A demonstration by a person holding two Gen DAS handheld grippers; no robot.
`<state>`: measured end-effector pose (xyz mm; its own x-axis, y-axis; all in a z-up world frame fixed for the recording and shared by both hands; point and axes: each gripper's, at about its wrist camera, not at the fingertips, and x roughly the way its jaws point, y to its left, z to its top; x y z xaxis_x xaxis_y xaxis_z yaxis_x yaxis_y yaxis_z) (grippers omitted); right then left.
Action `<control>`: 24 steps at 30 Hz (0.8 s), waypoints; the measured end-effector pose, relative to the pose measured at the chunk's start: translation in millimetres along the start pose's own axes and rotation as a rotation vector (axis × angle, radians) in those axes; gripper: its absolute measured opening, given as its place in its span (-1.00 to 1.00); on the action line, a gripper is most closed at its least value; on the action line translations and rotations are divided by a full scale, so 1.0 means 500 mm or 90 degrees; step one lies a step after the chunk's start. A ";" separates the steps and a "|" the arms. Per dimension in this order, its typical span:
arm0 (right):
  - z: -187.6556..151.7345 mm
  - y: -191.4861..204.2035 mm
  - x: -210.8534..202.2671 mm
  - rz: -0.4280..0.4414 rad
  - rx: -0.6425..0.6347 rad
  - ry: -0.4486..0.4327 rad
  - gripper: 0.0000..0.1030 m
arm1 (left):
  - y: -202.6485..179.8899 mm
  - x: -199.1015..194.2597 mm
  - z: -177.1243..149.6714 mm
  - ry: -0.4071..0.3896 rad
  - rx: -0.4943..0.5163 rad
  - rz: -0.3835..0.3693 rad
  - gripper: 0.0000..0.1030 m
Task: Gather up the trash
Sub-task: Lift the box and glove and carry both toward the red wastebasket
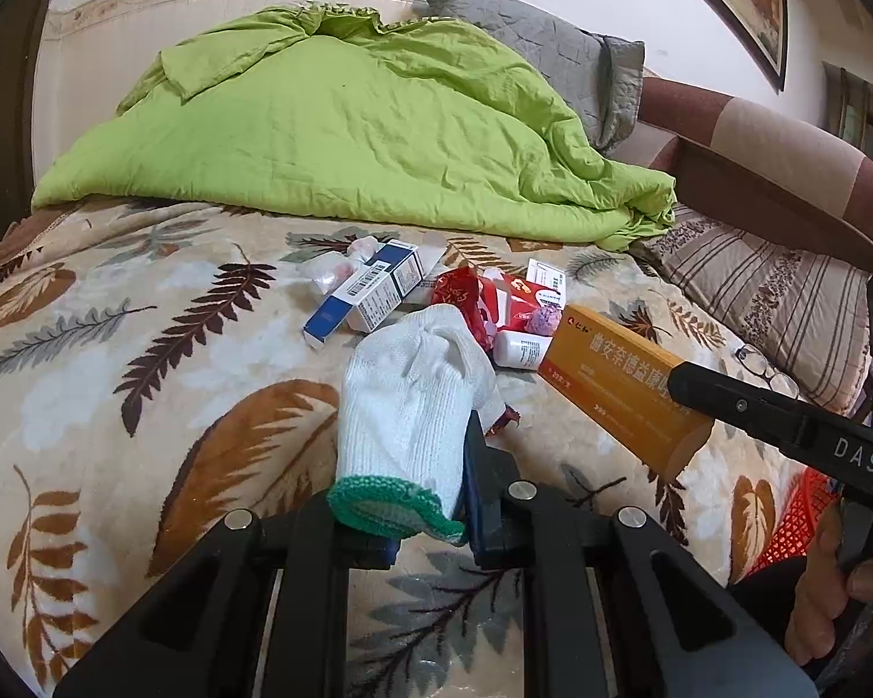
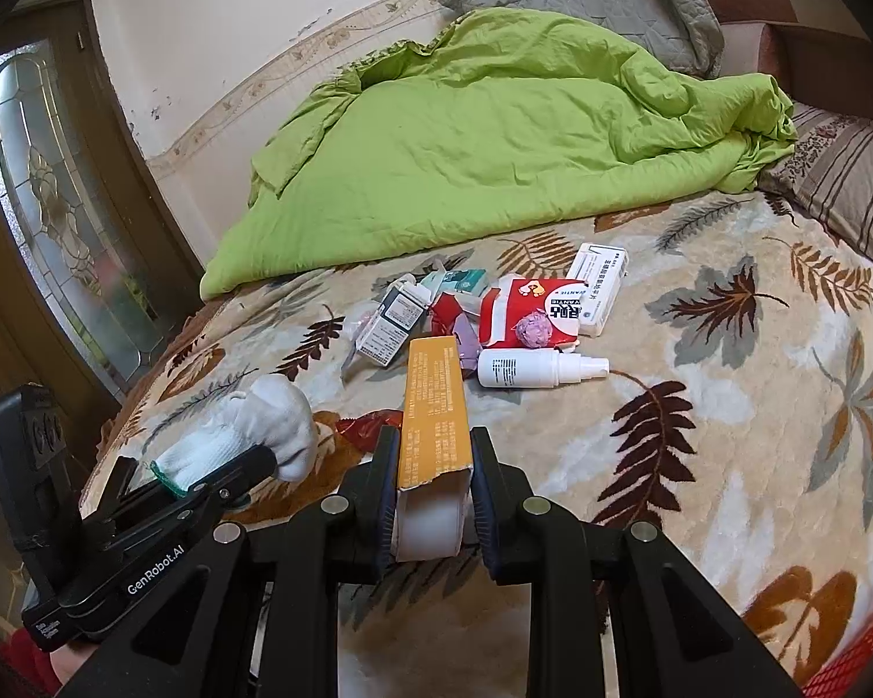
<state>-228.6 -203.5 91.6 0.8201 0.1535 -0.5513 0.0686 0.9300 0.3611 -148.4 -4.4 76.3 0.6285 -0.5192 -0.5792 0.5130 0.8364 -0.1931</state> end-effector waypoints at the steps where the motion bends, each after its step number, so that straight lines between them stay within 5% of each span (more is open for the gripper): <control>1: 0.000 0.000 0.000 0.001 0.000 0.000 -0.52 | 0.000 0.000 0.000 0.000 -0.001 0.001 -0.69; 12: 0.002 0.005 -0.010 -0.001 0.014 -0.008 -0.52 | 0.000 -0.009 0.000 -0.013 0.004 0.004 -0.69; 24: -0.052 0.023 -0.087 0.001 0.018 -0.012 -0.52 | -0.070 -0.117 -0.035 -0.036 0.054 -0.024 -0.69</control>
<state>-278.1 -190.6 100.1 0.8308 0.1484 -0.5364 0.0831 0.9199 0.3832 -213.5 0.1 103.1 0.6387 -0.5609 -0.5267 0.5832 0.7994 -0.1441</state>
